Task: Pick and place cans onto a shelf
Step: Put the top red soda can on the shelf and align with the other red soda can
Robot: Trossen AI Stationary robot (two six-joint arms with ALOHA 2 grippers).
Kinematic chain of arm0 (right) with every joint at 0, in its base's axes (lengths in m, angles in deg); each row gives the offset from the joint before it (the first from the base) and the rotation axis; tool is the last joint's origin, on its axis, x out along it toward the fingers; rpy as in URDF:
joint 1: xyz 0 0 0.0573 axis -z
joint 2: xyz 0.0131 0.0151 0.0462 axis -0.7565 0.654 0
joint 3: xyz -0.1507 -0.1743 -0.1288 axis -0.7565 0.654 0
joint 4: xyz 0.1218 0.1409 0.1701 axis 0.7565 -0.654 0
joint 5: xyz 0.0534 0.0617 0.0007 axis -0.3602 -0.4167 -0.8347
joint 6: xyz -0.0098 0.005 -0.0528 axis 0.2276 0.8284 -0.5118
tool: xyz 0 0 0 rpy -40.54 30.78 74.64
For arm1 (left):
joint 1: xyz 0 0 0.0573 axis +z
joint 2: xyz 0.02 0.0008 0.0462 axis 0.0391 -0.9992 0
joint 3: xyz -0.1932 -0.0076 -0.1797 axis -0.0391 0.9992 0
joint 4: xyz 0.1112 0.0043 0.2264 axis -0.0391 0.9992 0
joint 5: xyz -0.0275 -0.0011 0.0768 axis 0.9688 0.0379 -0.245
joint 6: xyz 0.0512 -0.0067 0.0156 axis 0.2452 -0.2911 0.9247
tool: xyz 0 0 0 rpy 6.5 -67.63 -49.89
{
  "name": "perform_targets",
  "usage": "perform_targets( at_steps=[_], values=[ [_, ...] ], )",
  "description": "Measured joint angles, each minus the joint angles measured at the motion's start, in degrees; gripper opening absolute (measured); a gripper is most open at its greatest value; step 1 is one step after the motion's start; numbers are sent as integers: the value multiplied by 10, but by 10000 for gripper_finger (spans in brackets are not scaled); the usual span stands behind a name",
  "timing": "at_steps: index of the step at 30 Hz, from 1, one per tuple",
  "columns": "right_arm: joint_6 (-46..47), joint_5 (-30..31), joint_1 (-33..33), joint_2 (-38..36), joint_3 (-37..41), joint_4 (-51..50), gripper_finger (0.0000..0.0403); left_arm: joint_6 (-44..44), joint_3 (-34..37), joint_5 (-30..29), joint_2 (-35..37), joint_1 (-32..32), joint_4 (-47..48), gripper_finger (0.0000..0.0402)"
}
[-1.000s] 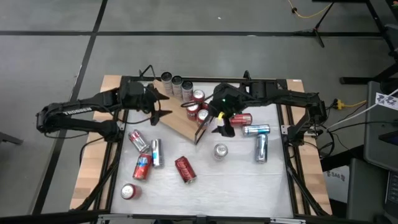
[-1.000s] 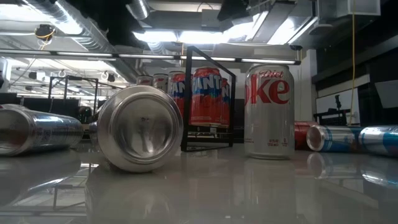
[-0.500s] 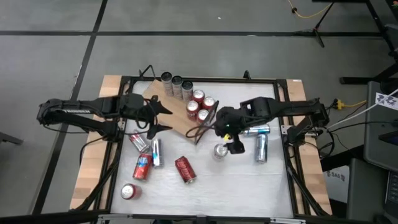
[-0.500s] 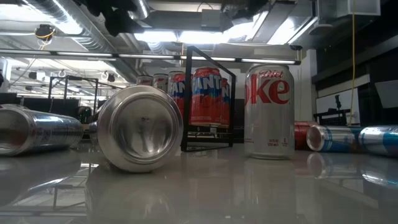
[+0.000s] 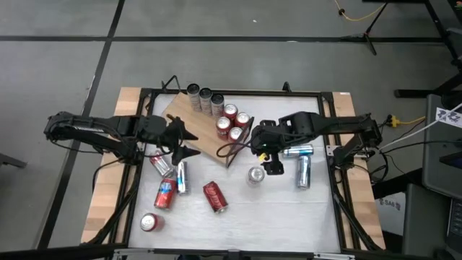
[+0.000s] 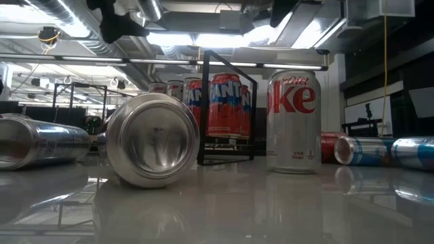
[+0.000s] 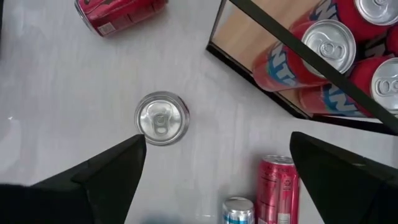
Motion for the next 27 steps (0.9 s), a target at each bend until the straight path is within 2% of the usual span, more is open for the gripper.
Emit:
perform_targets(
  at_steps=[6, 11, 17, 27],
  values=[
    [-13, -1, 0, 0, 0, 16, 390, -229, 0, 75, 0, -30, 58, 322],
    [-60, -1, 0, 0, 0, 31, 390, -437, 0, 172, 0, -61, 149, 322],
    [-108, -1, 0, 0, 0, 41, 390, -589, 0, 227, 0, -112, 203, 322],
    [-120, -1, 0, 0, 0, 41, 390, -696, 0, 179, -32, -217, 319, 322]
  ],
)
